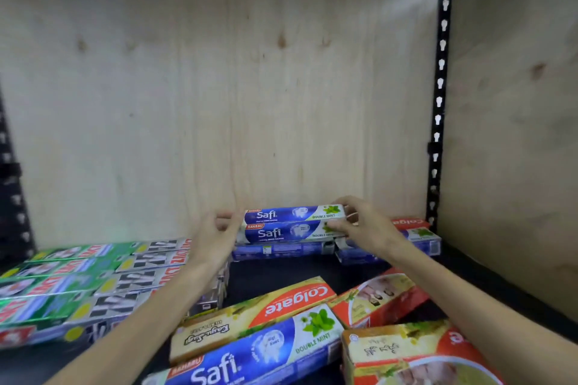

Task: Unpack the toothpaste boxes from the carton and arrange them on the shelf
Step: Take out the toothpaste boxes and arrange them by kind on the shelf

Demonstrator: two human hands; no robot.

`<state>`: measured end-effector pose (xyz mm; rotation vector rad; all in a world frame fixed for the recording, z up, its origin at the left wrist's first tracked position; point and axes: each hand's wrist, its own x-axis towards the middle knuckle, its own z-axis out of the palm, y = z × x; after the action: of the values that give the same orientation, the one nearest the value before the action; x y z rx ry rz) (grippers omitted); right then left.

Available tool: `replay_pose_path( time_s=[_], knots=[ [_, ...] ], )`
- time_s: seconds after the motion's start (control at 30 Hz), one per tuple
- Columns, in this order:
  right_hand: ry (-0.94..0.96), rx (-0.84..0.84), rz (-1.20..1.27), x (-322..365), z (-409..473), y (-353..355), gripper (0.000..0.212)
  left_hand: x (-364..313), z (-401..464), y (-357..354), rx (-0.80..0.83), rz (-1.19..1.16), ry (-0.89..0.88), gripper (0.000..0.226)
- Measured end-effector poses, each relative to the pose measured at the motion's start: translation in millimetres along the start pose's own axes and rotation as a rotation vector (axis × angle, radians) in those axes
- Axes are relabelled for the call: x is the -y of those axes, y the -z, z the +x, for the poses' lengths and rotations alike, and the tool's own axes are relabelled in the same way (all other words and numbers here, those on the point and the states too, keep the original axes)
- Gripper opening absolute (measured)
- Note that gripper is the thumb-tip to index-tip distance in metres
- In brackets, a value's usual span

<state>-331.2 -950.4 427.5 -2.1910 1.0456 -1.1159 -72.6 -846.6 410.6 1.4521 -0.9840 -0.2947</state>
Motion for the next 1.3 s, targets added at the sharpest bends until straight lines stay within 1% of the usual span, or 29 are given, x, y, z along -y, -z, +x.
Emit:
replay_pose_path(
  time_s=[0.1,0.2,0.3,0.4,0.47,0.53,0.6,0.67,0.77,0.83,0.9,0.97,1.03,1.1,1.17,1.23,1.3],
  knots=[
    [-0.021,-0.012,-0.04,-9,2,-4,0.033,3,0,2,-0.016,0.02,-0.014,0.032],
    [-0.092,-0.072,0.014,-15,0,-3,0.036,10,0,3,0.066,0.071,-0.051,0.029],
    [-0.099,-0.118,-0.002,-13,-3,-1,0.039,13,3,1,0.117,0.065,-0.082,0.025],
    [-0.1,-0.11,0.135,-6,-3,-2,0.037,2,-3,0,0.047,0.109,-0.174,0.019],
    [-0.078,-0.047,0.125,-1,-3,1,0.042,-7,-7,4,0.025,0.204,-0.236,0.017],
    [-0.031,0.029,0.031,2,-6,5,0.05,-12,-9,9,0.067,0.315,-0.239,0.02],
    [-0.003,0.07,-0.108,4,-10,9,0.052,-16,-9,16,0.138,0.407,-0.224,0.026],
    [0.011,0.098,-0.207,4,-12,11,0.048,-20,-12,28,0.226,0.44,-0.208,0.031],
    [-0.007,0.147,-0.22,4,-14,14,0.048,-19,-19,43,0.307,0.436,-0.219,0.04],
    [-0.006,0.183,-0.22,5,-15,12,0.049,-16,-22,49,0.293,0.433,-0.234,0.039],
    [-0.002,0.213,-0.183,6,-19,8,0.047,-14,-24,54,0.236,0.434,-0.255,0.035],
    [0.008,0.238,-0.156,7,-22,5,0.047,-13,-24,58,0.202,0.486,-0.296,0.035],
    [0.015,0.249,-0.179,4,-22,3,0.05,-13,-25,57,0.226,0.509,-0.319,0.033],
    [0.014,0.254,-0.245,1,-21,4,0.062,-13,-25,54,0.274,0.517,-0.292,0.029],
    [0.026,0.245,-0.409,-5,-20,6,0.075,-12,-24,49,0.3,0.571,-0.278,0.029],
    [0.039,0.218,-0.555,-10,-18,7,0.079,-9,-20,44,0.301,0.642,-0.276,0.035],
    [0.052,0.185,-0.574,-13,-17,7,0.079,-3,-18,39,0.287,0.717,-0.28,0.038]
  ],
)
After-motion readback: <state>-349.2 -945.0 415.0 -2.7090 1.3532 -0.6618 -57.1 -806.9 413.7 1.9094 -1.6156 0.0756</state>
